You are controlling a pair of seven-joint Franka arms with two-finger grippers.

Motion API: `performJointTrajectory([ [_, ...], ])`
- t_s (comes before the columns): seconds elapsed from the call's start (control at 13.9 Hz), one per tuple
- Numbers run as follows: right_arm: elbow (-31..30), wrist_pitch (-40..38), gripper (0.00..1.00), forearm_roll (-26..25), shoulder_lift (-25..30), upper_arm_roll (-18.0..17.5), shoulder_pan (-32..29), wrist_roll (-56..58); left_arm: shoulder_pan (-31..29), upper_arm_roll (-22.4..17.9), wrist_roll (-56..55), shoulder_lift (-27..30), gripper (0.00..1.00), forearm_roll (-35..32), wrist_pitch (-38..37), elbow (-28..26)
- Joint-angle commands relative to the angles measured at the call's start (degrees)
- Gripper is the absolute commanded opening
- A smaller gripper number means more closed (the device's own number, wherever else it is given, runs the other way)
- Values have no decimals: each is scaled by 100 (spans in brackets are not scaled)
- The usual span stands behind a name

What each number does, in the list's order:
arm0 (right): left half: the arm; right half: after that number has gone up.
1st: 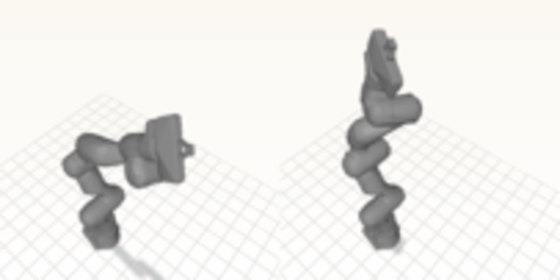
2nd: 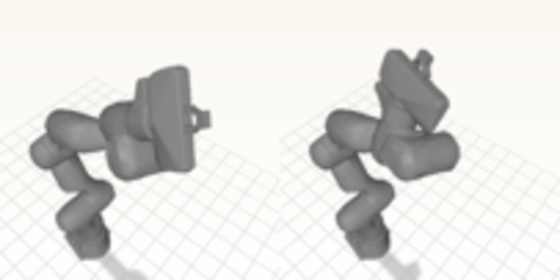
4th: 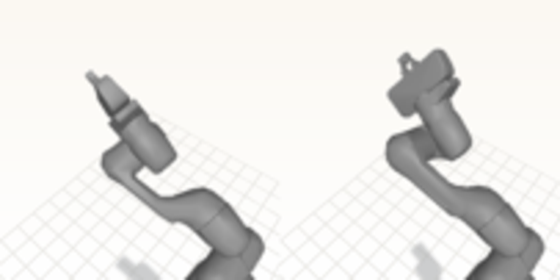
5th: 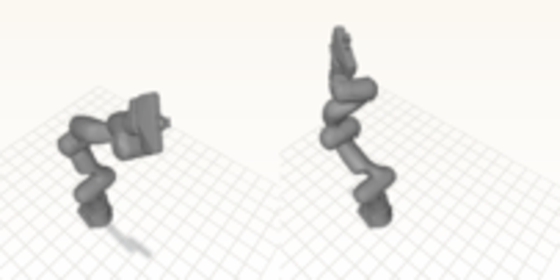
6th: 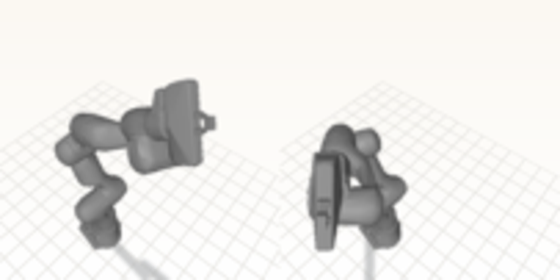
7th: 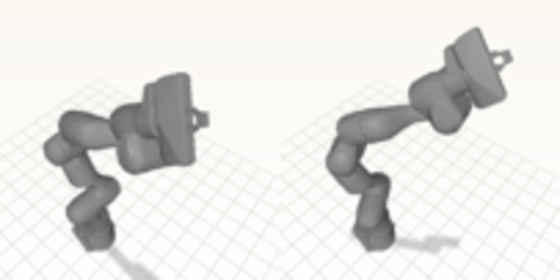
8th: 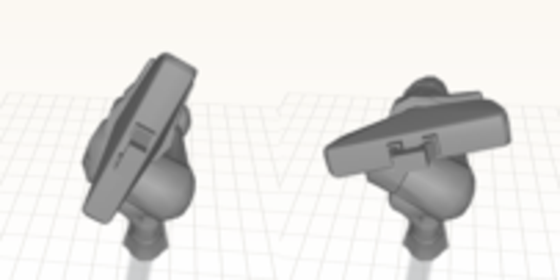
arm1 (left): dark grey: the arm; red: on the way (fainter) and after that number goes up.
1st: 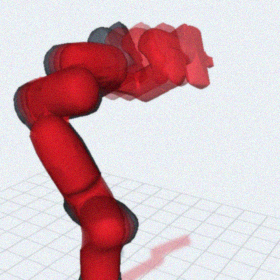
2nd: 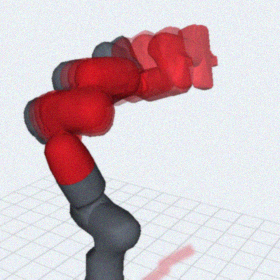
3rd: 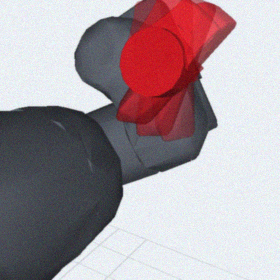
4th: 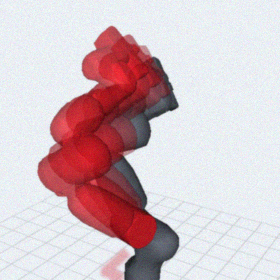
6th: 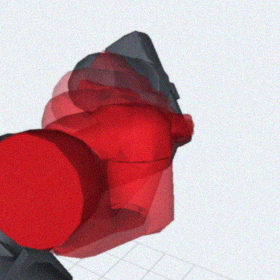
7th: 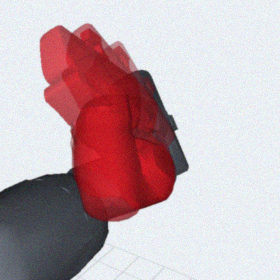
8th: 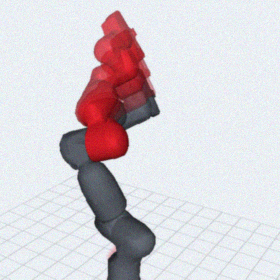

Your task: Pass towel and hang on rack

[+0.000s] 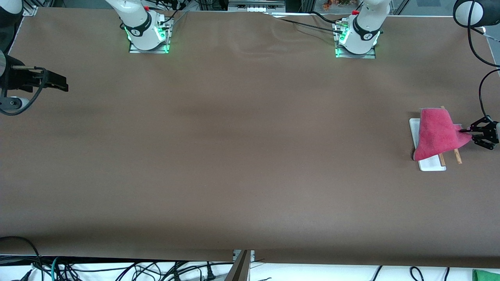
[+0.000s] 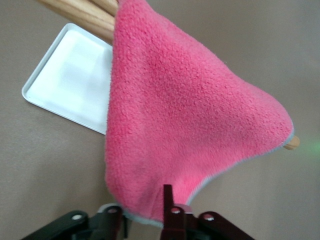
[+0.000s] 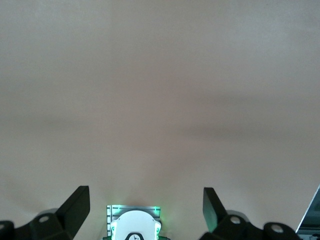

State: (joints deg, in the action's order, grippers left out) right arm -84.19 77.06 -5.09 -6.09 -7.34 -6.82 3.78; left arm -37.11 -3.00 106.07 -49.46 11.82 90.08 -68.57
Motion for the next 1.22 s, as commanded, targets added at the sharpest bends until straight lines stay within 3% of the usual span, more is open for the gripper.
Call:
performJointTrajectory([
  [0.0, -124, -24, 100, -10, 143, -13, -57, 185, 2, 1, 213, 50, 100, -119, -52, 168],
  [0.36, -98, -51, 100, -18, 82, 57, -48, 185, 2, 10, 90, 121, 100, -127, -69, 265],
  [0.58, -98, -33, 100, -10, 82, 49, -39, 185, 185, 10, -216, 514, 100, -250, -87, 265],
  [0.79, -98, -16, 100, -10, 73, 49, -48, 185, 510, 71, -1217, 1182, 100, -609, -253, 178],
  [1.15, 68, -59, 100, -1, -32, 40, -30, 185, 1678, 98, -3457, 1939, 100, -1014, -1088, 160],
])
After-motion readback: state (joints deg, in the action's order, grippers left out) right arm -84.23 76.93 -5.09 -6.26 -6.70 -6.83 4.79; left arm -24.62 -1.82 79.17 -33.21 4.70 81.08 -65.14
